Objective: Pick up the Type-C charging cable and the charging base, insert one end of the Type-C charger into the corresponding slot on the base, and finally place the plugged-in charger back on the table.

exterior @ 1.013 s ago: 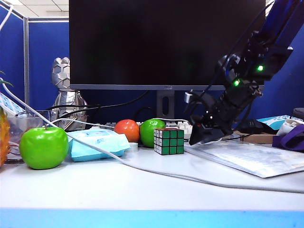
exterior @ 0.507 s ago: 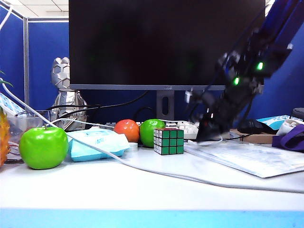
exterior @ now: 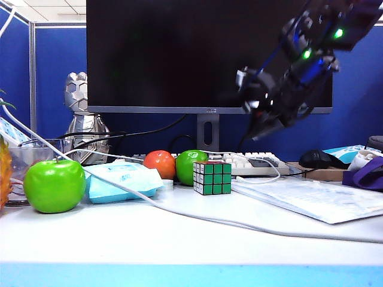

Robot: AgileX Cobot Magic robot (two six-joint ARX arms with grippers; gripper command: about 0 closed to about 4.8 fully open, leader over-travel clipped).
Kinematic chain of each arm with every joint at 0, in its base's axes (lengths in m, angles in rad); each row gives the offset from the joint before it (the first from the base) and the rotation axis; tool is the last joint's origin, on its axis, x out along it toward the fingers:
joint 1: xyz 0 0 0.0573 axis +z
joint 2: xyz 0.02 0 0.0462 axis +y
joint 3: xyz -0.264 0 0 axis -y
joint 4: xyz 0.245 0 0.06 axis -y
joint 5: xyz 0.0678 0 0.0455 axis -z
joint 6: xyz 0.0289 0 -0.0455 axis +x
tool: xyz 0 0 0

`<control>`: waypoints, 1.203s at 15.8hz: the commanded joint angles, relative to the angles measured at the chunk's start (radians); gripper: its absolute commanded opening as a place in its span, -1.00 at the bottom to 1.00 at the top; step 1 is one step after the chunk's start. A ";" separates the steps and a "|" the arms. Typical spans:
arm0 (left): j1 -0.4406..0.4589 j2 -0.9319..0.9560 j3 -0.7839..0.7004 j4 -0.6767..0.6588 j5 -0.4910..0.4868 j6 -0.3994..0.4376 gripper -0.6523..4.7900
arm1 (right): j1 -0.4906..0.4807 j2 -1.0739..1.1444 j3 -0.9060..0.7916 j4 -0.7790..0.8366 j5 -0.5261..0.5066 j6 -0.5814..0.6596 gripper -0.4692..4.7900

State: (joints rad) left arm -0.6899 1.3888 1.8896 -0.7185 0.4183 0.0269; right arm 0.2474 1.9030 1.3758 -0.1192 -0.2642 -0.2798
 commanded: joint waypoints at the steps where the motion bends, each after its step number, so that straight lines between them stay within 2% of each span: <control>1: -0.001 -0.005 0.004 0.018 0.004 -0.001 -0.78 | 0.002 0.052 0.001 0.011 -0.004 -0.018 -0.05; 10: -0.001 -0.005 0.004 0.017 0.004 -0.001 -0.78 | 0.006 0.193 0.016 0.119 -0.004 -0.042 -0.06; 17: -0.001 -0.005 0.004 0.017 0.004 -0.001 -0.78 | 0.016 0.227 0.038 0.122 0.003 -0.053 -0.08; 18: -0.001 -0.005 0.004 0.017 0.004 -0.001 -0.78 | 0.017 0.230 0.047 0.110 0.003 -0.057 -0.21; 19: -0.001 -0.005 0.004 0.017 0.004 -0.001 -0.78 | 0.017 0.241 0.054 0.102 0.002 -0.061 -0.50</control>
State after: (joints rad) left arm -0.6899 1.3888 1.8896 -0.7219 0.4183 0.0261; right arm 0.2619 2.1391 1.4200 -0.0139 -0.2611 -0.3328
